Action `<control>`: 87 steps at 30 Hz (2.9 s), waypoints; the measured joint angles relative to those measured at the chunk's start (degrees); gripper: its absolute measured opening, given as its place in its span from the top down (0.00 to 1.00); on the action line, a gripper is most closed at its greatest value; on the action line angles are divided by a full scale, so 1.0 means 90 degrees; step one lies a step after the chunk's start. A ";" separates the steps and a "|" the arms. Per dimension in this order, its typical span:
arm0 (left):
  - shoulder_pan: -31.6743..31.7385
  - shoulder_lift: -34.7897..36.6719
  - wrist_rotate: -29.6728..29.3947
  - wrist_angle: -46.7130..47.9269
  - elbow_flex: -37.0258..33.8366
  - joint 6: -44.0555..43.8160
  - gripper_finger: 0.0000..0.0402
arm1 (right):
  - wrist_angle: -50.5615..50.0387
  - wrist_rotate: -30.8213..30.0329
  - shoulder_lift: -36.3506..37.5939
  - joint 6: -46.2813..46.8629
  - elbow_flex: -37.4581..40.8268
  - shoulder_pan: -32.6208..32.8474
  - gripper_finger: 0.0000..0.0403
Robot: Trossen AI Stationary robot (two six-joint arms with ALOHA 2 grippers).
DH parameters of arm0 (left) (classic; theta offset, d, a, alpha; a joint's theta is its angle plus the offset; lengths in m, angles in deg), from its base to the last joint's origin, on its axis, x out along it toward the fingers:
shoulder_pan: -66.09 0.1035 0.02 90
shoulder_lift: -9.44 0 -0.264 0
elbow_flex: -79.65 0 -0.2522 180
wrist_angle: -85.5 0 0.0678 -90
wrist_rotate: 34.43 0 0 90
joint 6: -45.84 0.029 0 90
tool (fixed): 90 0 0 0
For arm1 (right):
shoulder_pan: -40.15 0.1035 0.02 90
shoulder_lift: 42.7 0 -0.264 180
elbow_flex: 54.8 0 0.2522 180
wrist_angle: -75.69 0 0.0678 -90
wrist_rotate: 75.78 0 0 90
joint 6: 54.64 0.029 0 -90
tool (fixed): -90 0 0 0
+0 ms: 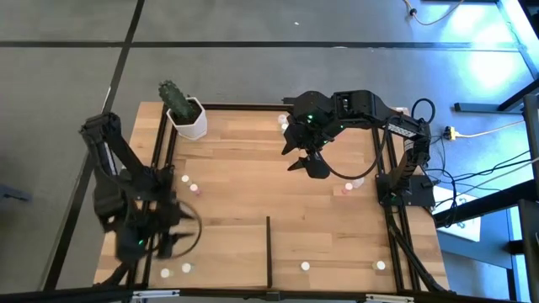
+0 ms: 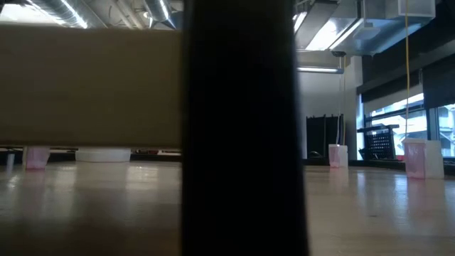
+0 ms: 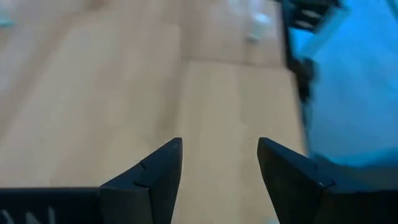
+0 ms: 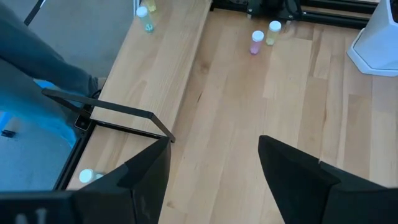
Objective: Pick and place medicine bottles onto shelf by color
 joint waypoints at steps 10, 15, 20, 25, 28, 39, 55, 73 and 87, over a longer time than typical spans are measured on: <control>0.2571 0.0280 0.0816 0.0342 -0.0001 -0.0994 0.50 | 0.0000 -0.0001 0.0000 -0.0002 0.0000 0.0000 0.39; 0.3599 0.0268 0.1375 0.0316 -0.0001 -0.1160 0.50 | 0.0019 0.0001 0.0000 0.0002 0.0000 0.0001 0.39; 0.4367 0.0268 0.1546 0.0318 -0.0002 -0.1069 0.50 | 0.0075 0.0001 0.0000 0.0889 0.0000 0.0001 0.39; 0.4929 0.0268 0.1556 0.0318 -0.0002 -0.0485 0.50 | 0.0223 -0.0219 0.0000 0.1794 0.0000 -0.0001 0.39; 0.5220 0.0268 0.1715 0.0318 -0.0001 -0.0014 0.50 | 0.0130 -0.1069 0.0000 0.2134 -0.0001 -0.0001 0.39; 0.6257 0.0265 0.2875 0.0317 -0.0002 0.1062 0.50 | -0.0663 -0.1499 -0.0010 0.1990 0.0636 -0.0287 0.39; 0.6875 0.0263 0.2836 0.0279 -0.0002 0.0851 0.50 | -0.0914 -0.1962 0.1835 0.2846 0.2991 -0.0164 0.39; 0.6987 0.0263 0.2848 0.0279 0.0000 0.0959 0.50 | 0.4501 -0.3673 0.3119 0.2866 0.7574 0.0521 0.39; 0.6984 0.0263 0.2862 0.0277 -0.0002 0.0964 0.50 | 0.9183 -0.4456 0.2973 0.2285 1.0188 -0.0318 0.39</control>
